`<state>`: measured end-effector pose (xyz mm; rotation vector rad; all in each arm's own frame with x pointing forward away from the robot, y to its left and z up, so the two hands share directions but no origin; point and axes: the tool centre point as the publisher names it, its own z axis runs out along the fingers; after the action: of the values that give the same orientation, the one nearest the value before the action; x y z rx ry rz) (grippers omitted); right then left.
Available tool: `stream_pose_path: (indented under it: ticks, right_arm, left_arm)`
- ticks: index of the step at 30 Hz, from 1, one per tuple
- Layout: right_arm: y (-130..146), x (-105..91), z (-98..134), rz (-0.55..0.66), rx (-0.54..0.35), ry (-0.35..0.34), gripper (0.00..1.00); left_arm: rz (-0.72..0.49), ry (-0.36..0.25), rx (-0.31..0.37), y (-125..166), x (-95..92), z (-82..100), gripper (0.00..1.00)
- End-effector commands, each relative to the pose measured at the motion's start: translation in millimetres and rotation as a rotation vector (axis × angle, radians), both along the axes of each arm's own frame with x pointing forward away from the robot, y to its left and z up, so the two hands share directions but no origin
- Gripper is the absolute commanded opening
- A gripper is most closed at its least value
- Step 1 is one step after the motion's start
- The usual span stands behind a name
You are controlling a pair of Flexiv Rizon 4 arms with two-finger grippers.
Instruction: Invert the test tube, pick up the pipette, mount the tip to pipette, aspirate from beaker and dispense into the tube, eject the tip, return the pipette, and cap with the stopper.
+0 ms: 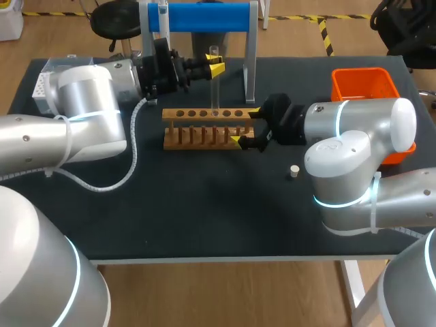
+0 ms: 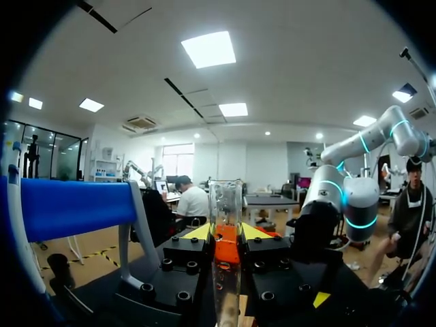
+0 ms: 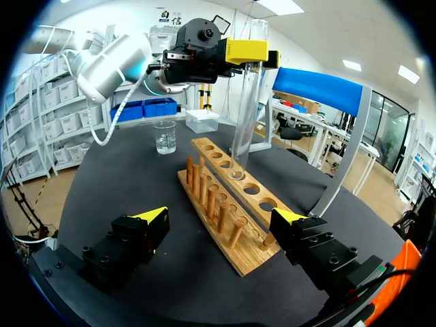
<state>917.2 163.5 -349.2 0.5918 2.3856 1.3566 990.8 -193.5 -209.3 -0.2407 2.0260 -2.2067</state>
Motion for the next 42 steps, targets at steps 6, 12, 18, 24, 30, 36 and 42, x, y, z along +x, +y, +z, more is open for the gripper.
stream_pose_path:
  ticks: [6,12,18,24,30,36,42]
  right_arm:
    - [0,0.1,1,0.001,-0.002,0.002,1.00]
    - [0,0.1,1,0.001,-0.002,0.002,1.00]
    - [0,0.1,1,0.001,-0.002,0.002,1.00]
    - [0,0.1,1,0.001,-0.002,0.002,1.00]
    - [0,0.1,1,0.001,-0.002,0.002,1.00]
    - [0,0.1,1,0.001,-0.002,0.002,1.00]
    - [0,0.1,1,0.001,-0.002,0.002,1.00]
  left_arm:
    - [-0.016,-0.007,-0.006,0,4.1,-6.3,0.00]
    - [-0.021,-0.009,-0.011,0,5.5,-8.0,0.00]
    - [-0.029,-0.015,-0.010,0,6.0,-9.5,0.00]
    - [-0.036,-0.002,0.058,0,4.1,-9.6,0.00]
    - [-0.028,0.016,0.118,2,1.8,-10.0,0.00]
    - [-0.026,0.035,0.169,3,0.8,-11.6,0.00]
    - [-0.030,0.049,0.180,3,0.3,-14.2,0.00]
